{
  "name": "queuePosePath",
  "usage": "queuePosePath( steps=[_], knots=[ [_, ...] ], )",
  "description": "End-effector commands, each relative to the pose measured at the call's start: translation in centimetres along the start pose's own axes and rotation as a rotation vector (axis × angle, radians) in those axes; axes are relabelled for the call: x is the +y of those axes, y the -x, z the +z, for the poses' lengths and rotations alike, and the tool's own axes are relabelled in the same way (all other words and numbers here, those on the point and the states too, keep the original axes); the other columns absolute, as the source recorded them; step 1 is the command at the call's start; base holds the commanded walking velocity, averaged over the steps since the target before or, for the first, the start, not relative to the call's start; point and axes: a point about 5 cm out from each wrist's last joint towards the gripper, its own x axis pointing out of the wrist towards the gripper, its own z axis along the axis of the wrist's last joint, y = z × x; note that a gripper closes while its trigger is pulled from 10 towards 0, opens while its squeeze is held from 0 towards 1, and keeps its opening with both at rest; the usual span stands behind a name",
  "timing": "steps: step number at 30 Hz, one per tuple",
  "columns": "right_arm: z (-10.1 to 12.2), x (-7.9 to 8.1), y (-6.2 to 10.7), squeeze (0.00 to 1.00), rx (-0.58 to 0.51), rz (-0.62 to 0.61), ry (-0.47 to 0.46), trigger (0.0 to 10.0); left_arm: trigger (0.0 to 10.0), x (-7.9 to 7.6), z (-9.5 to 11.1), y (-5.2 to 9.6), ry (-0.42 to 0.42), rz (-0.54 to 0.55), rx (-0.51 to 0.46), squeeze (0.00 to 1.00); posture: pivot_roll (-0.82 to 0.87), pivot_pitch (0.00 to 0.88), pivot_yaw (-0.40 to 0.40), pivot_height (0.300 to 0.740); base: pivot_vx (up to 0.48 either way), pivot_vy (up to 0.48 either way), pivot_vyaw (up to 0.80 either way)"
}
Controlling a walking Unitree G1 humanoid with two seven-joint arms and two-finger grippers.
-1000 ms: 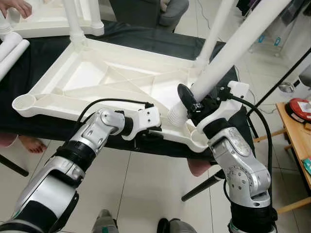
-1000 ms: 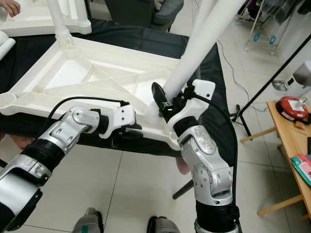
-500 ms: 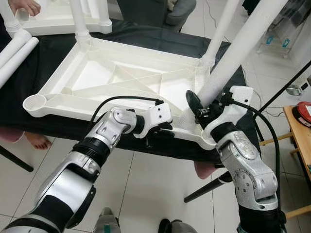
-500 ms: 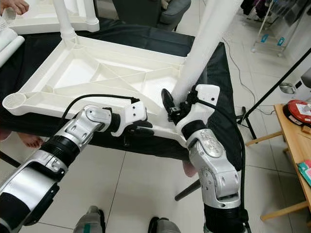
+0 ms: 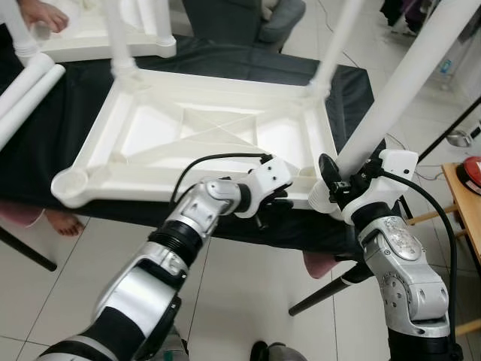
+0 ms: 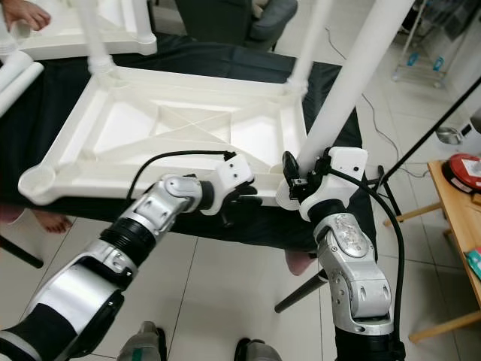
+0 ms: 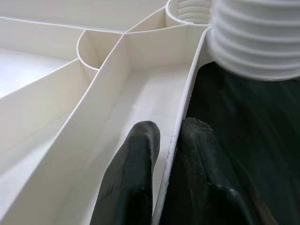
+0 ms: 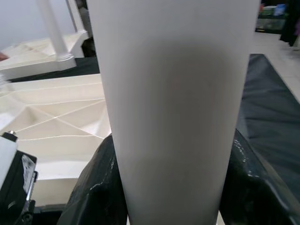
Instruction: Building children table
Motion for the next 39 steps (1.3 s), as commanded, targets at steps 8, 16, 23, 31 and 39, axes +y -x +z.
queuePosePath(
  steps=[8,16,23,31,39],
  knots=[
    [0.2,0.3,-0.4,0.0,-0.027,0.011,-0.009,10.0,0.0,1.0,-1.3,1.2,-0.018,0.064,0.008,0.0,0.11,0.128,-0.023,0.74,0.0,0.0,0.0],
    [0.7,0.3,-1.5,0.0,-0.065,0.049,0.014,10.0,0.0,0.3,-2.1,2.4,-0.174,-0.048,-0.002,0.0,0.11,0.122,-0.025,0.74,0.0,0.0,0.0],
    [0.5,0.5,-3.0,0.0,-0.064,0.157,0.059,10.0,0.0,-0.5,-3.5,3.5,-0.209,-0.121,0.01,0.0,0.11,0.122,-0.027,0.74,0.0,0.0,0.0],
    [-1.8,0.0,-3.4,0.0,0.026,0.171,0.058,10.0,0.0,0.7,-3.9,4.0,-0.204,-0.053,0.032,0.0,0.13,0.132,-0.039,0.74,0.0,0.0,0.0],
    [-2.6,-1.5,-2.4,0.0,0.052,0.113,0.075,10.0,0.0,0.7,-4.1,4.2,-0.201,-0.05,0.035,0.0,0.12,0.139,-0.035,0.74,0.0,0.0,0.0]
  ],
)
